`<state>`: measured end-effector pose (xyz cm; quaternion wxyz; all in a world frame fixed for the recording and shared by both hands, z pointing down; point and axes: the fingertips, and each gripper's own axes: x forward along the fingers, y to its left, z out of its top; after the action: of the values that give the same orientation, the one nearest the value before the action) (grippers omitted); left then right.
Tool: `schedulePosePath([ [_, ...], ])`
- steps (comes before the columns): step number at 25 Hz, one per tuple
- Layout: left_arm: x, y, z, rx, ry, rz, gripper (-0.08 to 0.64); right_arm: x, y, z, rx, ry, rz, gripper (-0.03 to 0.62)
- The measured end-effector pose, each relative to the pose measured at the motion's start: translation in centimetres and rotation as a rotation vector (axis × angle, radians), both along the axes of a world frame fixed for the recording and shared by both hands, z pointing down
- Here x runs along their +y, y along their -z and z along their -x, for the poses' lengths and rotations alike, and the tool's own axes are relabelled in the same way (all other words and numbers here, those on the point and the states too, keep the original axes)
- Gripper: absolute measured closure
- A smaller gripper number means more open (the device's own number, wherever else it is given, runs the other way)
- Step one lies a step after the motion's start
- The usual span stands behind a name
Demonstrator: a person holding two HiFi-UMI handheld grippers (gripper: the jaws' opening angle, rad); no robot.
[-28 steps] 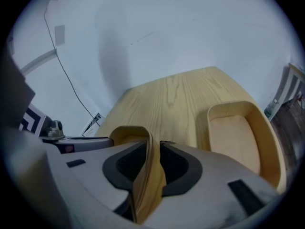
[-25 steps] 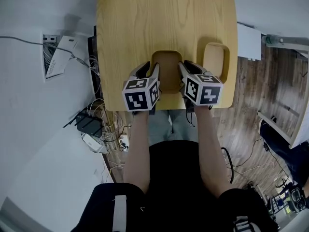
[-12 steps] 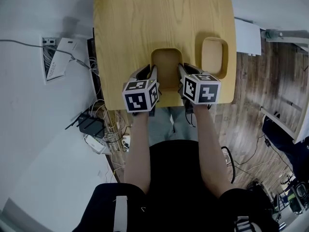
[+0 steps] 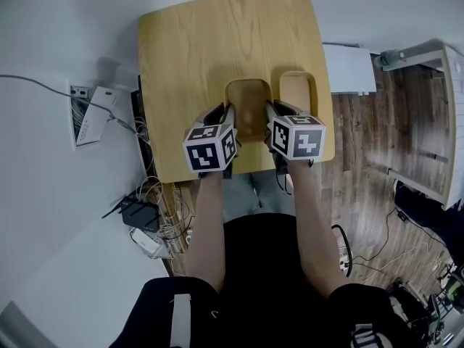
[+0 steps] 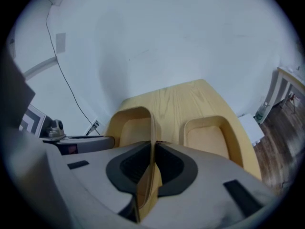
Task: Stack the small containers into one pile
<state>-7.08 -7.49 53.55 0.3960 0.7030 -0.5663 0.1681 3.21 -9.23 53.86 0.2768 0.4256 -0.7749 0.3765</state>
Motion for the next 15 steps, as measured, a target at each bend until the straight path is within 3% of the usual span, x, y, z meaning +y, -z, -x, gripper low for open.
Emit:
schedulePosePath([
  [7,-3.7,5.1,-6.0,0.029,-0.091,-0.110,0.497,-3.0,5.7,-6.0,0.046,-0.072,-0.119,0.557],
  [10,-4.5,6.7,-8.7,0.002,-0.148,-0.148,0.495,-3.6,7.3,-8.6,0.064,-0.115,-0.152,0.560],
  [15,-4.6,7.1,-12.0,0.024,-0.210,-0.151,0.492,-3.5,7.6,-12.1,0.101,-0.147,-0.148,0.561],
])
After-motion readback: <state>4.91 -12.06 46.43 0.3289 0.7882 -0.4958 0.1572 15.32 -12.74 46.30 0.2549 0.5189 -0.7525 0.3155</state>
